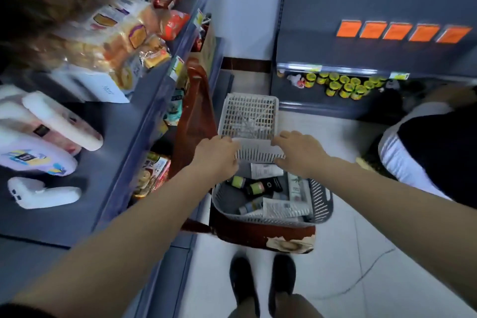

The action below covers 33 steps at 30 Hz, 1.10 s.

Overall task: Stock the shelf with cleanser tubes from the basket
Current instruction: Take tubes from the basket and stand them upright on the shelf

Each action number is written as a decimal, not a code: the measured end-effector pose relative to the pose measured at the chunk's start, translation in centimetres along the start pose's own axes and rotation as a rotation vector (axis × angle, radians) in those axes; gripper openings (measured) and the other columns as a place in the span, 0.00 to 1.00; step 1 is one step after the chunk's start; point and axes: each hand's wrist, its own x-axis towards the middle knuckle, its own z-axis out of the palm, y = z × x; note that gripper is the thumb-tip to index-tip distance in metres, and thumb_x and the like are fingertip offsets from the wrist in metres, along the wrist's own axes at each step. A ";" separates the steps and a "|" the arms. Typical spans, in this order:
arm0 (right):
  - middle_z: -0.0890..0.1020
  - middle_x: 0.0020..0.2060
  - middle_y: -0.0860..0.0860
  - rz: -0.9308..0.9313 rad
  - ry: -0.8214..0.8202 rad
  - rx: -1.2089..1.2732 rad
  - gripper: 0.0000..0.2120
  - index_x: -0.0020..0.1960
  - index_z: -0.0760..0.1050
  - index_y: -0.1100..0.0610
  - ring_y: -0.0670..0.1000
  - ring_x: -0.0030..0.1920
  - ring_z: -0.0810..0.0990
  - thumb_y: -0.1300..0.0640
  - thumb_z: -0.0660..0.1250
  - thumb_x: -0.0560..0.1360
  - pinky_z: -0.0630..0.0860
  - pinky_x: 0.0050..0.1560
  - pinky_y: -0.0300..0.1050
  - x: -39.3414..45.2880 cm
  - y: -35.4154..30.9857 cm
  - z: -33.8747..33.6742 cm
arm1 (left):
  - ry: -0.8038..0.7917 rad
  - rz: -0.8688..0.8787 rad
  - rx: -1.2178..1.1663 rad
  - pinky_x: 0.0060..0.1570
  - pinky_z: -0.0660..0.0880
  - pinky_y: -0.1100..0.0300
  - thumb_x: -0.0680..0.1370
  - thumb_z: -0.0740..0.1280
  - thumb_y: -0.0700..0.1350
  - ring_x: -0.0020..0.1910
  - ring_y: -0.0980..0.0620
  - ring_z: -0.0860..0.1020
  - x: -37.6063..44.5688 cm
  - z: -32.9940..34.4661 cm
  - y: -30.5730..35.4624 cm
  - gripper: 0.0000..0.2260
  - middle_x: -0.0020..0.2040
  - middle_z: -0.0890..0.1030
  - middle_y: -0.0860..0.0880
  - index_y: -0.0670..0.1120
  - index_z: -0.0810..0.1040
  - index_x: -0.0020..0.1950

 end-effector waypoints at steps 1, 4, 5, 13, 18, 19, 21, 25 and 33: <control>0.72 0.63 0.51 0.029 -0.033 0.052 0.22 0.68 0.66 0.52 0.56 0.62 0.71 0.48 0.61 0.76 0.71 0.56 0.51 0.5 0.7 1.3 | -0.044 0.007 0.004 0.44 0.70 0.52 0.79 0.58 0.48 0.52 0.45 0.74 0.9 1.3 0.2 0.11 0.55 0.75 0.47 0.48 0.72 0.59; 0.72 0.63 0.52 0.104 -0.123 0.197 0.22 0.68 0.67 0.53 0.56 0.63 0.71 0.49 0.62 0.76 0.71 0.58 0.50 2.2 2.6 5.6 | -0.144 -0.003 -0.024 0.42 0.68 0.54 0.79 0.56 0.48 0.51 0.45 0.74 3.6 5.6 0.4 0.10 0.55 0.75 0.48 0.48 0.73 0.58; 0.72 0.63 0.52 0.126 -0.142 0.232 0.22 0.68 0.68 0.53 0.56 0.63 0.71 0.49 0.63 0.75 0.72 0.59 0.50 2.8 3.2 7.1 | -0.168 -0.014 -0.045 0.42 0.68 0.54 0.79 0.56 0.48 0.51 0.45 0.74 4.5 7.1 0.4 0.11 0.56 0.75 0.48 0.48 0.73 0.58; 0.77 0.58 0.56 0.340 -0.352 0.474 0.20 0.64 0.71 0.56 0.57 0.57 0.77 0.51 0.65 0.74 0.75 0.57 0.50 7.5 7.5 19.7 | -0.320 -0.134 -0.194 0.44 0.74 0.53 0.79 0.58 0.47 0.51 0.44 0.76 11.1 18.7 0.8 0.12 0.55 0.76 0.45 0.45 0.75 0.58; 0.78 0.58 0.57 0.422 -0.398 0.613 0.20 0.64 0.71 0.57 0.57 0.56 0.77 0.52 0.67 0.74 0.73 0.48 0.44 10.8 9.0 26.4 | -0.361 -0.183 -0.253 0.52 0.75 0.50 0.77 0.61 0.46 0.58 0.44 0.74 14.5 25.7 0.7 0.13 0.60 0.74 0.45 0.46 0.74 0.60; 0.78 0.58 0.57 0.423 -0.410 0.625 0.20 0.64 0.71 0.57 0.57 0.56 0.77 0.52 0.66 0.74 0.71 0.46 0.42 11.5 9.2 27.5 | -0.370 -0.174 -0.252 0.52 0.74 0.50 0.77 0.61 0.44 0.59 0.44 0.73 15.2 26.9 0.6 0.13 0.60 0.74 0.45 0.46 0.74 0.60; 0.77 0.59 0.58 0.408 -0.444 0.633 0.20 0.65 0.70 0.59 0.58 0.57 0.76 0.52 0.65 0.76 0.68 0.45 0.41 13.0 9.3 29.4 | -0.374 -0.167 -0.264 0.53 0.73 0.50 0.77 0.61 0.41 0.59 0.44 0.73 16.7 29.2 0.3 0.13 0.61 0.74 0.45 0.46 0.74 0.61; 0.76 0.61 0.60 0.446 -0.487 0.687 0.22 0.65 0.70 0.61 0.58 0.60 0.75 0.49 0.64 0.76 0.74 0.56 0.47 15.4 9.3 32.3 | -0.308 -0.184 -0.292 0.54 0.73 0.52 0.77 0.60 0.39 0.59 0.44 0.74 19.5 32.6 -0.1 0.16 0.61 0.77 0.45 0.47 0.74 0.64; 0.59 0.69 0.60 0.731 -0.377 0.657 0.44 0.71 0.55 0.64 0.60 0.69 0.60 0.43 0.72 0.68 0.64 0.66 0.50 17.3 7.6 35.5 | -0.335 -0.142 -0.334 0.51 0.73 0.55 0.75 0.66 0.44 0.58 0.43 0.76 22.0 36.1 -0.1 0.15 0.59 0.79 0.45 0.47 0.76 0.61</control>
